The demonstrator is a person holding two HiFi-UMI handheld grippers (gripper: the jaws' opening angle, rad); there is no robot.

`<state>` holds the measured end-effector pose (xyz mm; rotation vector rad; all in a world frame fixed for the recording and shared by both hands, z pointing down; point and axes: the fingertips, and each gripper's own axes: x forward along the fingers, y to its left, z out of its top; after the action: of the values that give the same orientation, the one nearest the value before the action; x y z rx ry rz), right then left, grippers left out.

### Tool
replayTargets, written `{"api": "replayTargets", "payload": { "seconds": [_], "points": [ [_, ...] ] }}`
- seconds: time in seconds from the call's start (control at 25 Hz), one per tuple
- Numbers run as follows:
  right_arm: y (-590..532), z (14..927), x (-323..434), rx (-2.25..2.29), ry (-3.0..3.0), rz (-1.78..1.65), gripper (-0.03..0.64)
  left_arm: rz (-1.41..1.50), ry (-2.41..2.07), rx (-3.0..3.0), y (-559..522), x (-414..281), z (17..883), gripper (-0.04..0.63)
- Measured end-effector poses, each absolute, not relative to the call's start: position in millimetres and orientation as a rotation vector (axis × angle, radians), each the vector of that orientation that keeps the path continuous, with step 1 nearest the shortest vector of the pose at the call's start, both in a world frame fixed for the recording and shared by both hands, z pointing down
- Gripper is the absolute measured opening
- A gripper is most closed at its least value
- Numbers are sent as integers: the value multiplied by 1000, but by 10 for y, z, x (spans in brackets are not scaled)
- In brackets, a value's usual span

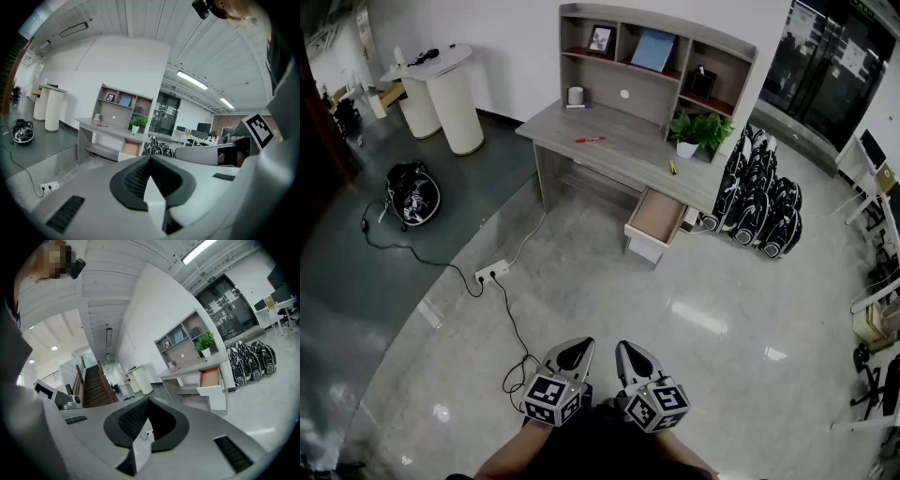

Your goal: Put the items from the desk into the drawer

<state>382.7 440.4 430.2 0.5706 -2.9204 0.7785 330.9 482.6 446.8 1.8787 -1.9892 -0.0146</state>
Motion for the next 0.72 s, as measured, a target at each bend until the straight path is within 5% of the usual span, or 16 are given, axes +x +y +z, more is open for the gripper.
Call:
{"api": "replayTargets", "payload": {
  "seconds": [0.72],
  "points": [
    [4390,4372,2989,725,-2871,813,-2,-12,-1883,1968,4870,2594,4453,16]
  ]
}}
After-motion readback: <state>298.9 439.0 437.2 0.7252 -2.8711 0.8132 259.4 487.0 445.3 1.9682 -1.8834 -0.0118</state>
